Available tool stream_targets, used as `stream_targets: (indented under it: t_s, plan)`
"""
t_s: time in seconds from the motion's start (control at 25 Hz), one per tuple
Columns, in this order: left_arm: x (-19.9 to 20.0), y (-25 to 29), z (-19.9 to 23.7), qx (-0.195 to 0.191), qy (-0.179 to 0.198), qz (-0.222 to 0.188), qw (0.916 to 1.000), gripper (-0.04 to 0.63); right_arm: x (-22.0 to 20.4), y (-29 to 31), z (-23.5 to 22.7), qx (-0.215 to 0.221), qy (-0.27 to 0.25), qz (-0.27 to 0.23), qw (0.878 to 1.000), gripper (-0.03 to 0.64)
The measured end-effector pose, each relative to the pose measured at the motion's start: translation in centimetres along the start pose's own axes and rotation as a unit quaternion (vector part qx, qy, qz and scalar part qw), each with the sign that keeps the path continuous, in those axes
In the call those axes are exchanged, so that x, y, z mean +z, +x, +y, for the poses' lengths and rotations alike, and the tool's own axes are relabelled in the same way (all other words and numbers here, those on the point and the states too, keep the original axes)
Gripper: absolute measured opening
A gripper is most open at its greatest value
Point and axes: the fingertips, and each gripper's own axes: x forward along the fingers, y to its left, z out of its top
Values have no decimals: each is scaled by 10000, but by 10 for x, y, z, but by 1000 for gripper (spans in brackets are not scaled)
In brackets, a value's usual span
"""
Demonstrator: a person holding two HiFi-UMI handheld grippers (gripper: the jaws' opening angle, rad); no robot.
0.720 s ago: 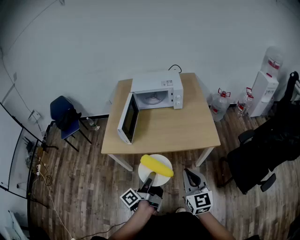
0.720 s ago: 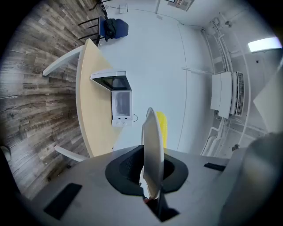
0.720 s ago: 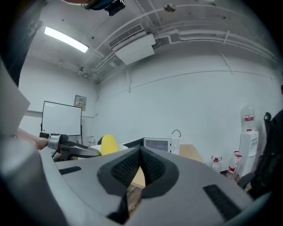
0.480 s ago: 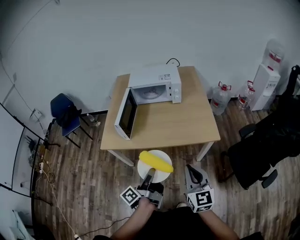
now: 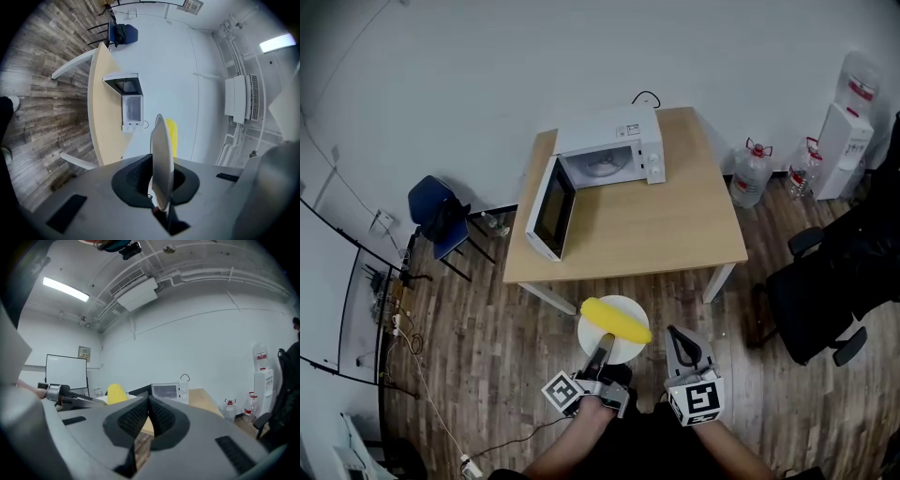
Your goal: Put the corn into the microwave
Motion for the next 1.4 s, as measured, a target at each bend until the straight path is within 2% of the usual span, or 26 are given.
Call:
stream_targets:
  t_s: [0.28, 0.44, 0.84, 1.12, 1.4]
  plan:
    - [1, 20, 18, 83, -26, 198, 9998, 18, -8, 17, -15, -191, 71, 91, 9998, 60]
    - [8, 42, 16, 2, -68, 341, 9994, 18, -7, 32, -25, -345, 36, 165, 9993, 60]
    - [54, 110, 16, -75, 17, 637, 9979, 18, 6, 113, -37, -444, -170, 263, 9985, 60]
    - [90, 149, 18, -44, -220, 751, 9969, 18, 18, 174, -41, -539, -262, 390, 9974, 60]
    - [117, 180, 27, 66, -226, 1163, 9929, 18, 24, 219, -36, -656, -382, 550, 9956, 60]
